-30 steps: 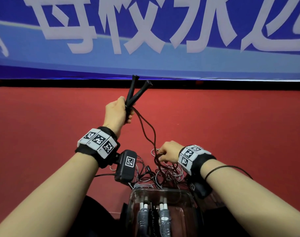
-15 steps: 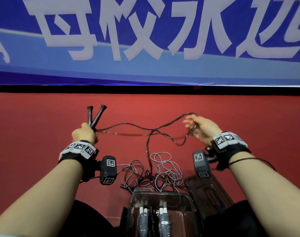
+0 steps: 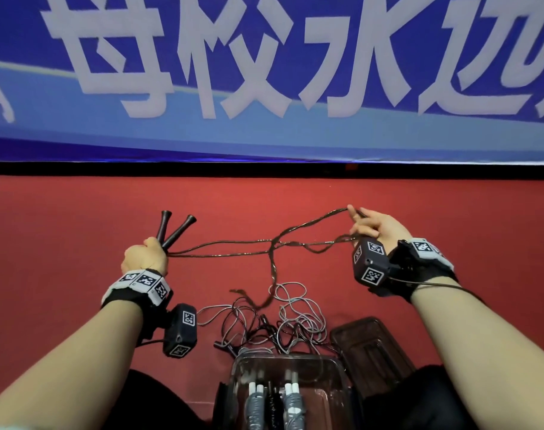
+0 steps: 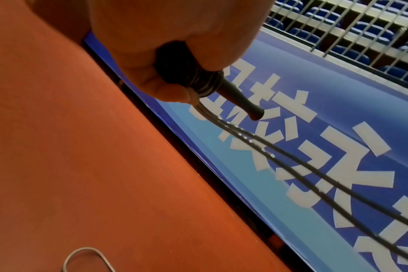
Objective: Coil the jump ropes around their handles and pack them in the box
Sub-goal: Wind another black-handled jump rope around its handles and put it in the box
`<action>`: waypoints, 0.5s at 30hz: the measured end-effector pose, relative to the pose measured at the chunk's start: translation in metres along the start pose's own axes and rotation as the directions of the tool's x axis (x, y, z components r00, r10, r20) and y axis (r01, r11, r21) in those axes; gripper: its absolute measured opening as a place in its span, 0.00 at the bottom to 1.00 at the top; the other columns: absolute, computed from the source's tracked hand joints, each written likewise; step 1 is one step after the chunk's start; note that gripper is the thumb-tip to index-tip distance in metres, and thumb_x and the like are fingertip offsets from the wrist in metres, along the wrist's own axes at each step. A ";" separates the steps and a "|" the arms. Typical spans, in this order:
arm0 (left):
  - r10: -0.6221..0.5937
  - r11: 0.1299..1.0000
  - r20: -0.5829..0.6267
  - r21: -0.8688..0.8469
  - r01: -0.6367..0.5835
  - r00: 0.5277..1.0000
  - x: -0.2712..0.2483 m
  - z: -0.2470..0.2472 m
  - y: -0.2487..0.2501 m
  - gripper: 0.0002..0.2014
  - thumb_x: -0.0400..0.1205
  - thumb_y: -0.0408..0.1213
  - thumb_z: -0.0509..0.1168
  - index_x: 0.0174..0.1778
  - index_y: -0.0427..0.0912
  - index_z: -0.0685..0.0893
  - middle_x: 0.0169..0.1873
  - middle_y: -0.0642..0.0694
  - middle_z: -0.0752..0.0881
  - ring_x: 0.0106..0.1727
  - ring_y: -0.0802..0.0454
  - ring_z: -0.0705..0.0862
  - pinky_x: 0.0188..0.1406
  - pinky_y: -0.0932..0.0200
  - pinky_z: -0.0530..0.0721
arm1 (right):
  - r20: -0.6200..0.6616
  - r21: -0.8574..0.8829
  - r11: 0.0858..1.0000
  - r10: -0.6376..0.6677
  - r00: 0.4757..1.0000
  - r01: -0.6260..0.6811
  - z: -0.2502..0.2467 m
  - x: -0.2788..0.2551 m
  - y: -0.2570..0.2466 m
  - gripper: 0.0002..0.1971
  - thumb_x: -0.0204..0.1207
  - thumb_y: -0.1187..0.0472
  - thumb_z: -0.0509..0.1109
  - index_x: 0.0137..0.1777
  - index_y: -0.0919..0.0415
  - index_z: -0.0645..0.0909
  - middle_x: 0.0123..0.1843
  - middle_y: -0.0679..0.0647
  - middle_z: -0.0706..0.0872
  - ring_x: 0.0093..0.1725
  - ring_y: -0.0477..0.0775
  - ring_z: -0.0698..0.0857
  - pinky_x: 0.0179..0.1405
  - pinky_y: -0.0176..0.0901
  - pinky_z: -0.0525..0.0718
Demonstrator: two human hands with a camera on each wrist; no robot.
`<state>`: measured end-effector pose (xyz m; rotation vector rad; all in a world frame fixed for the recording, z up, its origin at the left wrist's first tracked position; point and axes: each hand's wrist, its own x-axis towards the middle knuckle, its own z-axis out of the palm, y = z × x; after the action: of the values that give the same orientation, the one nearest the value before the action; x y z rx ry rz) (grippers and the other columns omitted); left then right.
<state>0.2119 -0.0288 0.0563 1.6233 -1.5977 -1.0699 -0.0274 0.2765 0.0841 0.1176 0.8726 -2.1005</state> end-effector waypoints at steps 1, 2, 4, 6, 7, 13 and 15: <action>0.006 1.000 0.003 0.027 -0.006 1.000 0.002 0.001 -0.001 0.25 0.84 0.46 0.53 0.54 0.25 0.85 0.52 0.25 0.87 0.56 0.28 0.83 0.60 0.43 0.81 | -0.057 0.089 0.993 -0.073 0.996 0.078 0.002 0.001 0.000 0.06 0.83 0.66 0.59 0.53 0.63 0.77 0.20 0.47 0.80 0.17 0.41 0.68 0.20 0.33 0.81; 0.002 0.999 0.008 0.046 -0.002 1.000 0.001 0.001 -0.001 0.26 0.83 0.46 0.53 0.54 0.25 0.85 0.52 0.25 0.87 0.56 0.28 0.83 0.60 0.42 0.81 | -0.107 0.168 0.973 -0.140 0.984 0.157 0.002 0.001 -0.001 0.08 0.86 0.65 0.55 0.51 0.63 0.76 0.28 0.51 0.87 0.18 0.40 0.73 0.22 0.35 0.82; 0.001 0.999 0.020 0.043 -0.002 1.000 -0.001 0.000 0.001 0.25 0.84 0.45 0.53 0.54 0.24 0.85 0.52 0.25 0.86 0.56 0.28 0.83 0.59 0.44 0.80 | -0.180 0.288 0.912 -0.249 0.952 0.293 -0.001 0.004 -0.003 0.14 0.89 0.62 0.50 0.44 0.61 0.74 0.45 0.59 0.90 0.28 0.47 0.87 0.32 0.39 0.86; 0.001 1.000 0.038 0.030 -0.002 0.999 -0.006 -0.001 0.003 0.24 0.85 0.44 0.53 0.53 0.25 0.84 0.49 0.26 0.87 0.54 0.30 0.85 0.55 0.46 0.80 | -0.280 0.331 0.863 -0.297 0.913 0.382 -0.004 0.009 -0.004 0.17 0.90 0.61 0.48 0.41 0.59 0.73 0.55 0.63 0.84 0.48 0.55 0.89 0.45 0.44 0.86; 0.002 1.000 0.046 0.020 -0.003 0.999 -0.007 0.000 0.003 0.24 0.84 0.44 0.53 0.52 0.25 0.85 0.46 0.27 0.88 0.51 0.31 0.86 0.54 0.47 0.82 | -0.332 0.309 0.855 -0.314 0.890 0.417 -0.003 0.011 -0.003 0.16 0.90 0.61 0.49 0.42 0.60 0.73 0.54 0.62 0.81 0.52 0.57 0.86 0.50 0.47 0.84; -0.075 0.996 0.030 -0.037 0.076 0.997 -0.001 0.001 0.000 0.24 0.82 0.44 0.52 0.50 0.28 0.85 0.44 0.29 0.89 0.46 0.32 0.88 0.51 0.45 0.85 | -0.212 -0.724 0.533 -0.776 0.594 0.438 0.005 0.017 0.009 0.08 0.86 0.62 0.60 0.46 0.61 0.78 0.45 0.56 0.79 0.42 0.53 0.77 0.42 0.37 0.73; -0.088 0.996 -0.006 -0.024 0.088 0.996 0.005 -0.004 -0.001 0.25 0.83 0.44 0.51 0.56 0.26 0.84 0.51 0.27 0.87 0.53 0.30 0.86 0.51 0.48 0.81 | 0.124 -0.942 0.051 -0.867 0.483 0.333 -0.006 0.019 0.015 0.12 0.85 0.61 0.58 0.53 0.68 0.81 0.60 0.65 0.81 0.60 0.62 0.78 0.57 0.43 0.71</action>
<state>0.2153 -0.0336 0.0565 1.6936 -1.5151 -1.1223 -0.0304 0.2612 0.0648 -0.4584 2.8022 -1.9399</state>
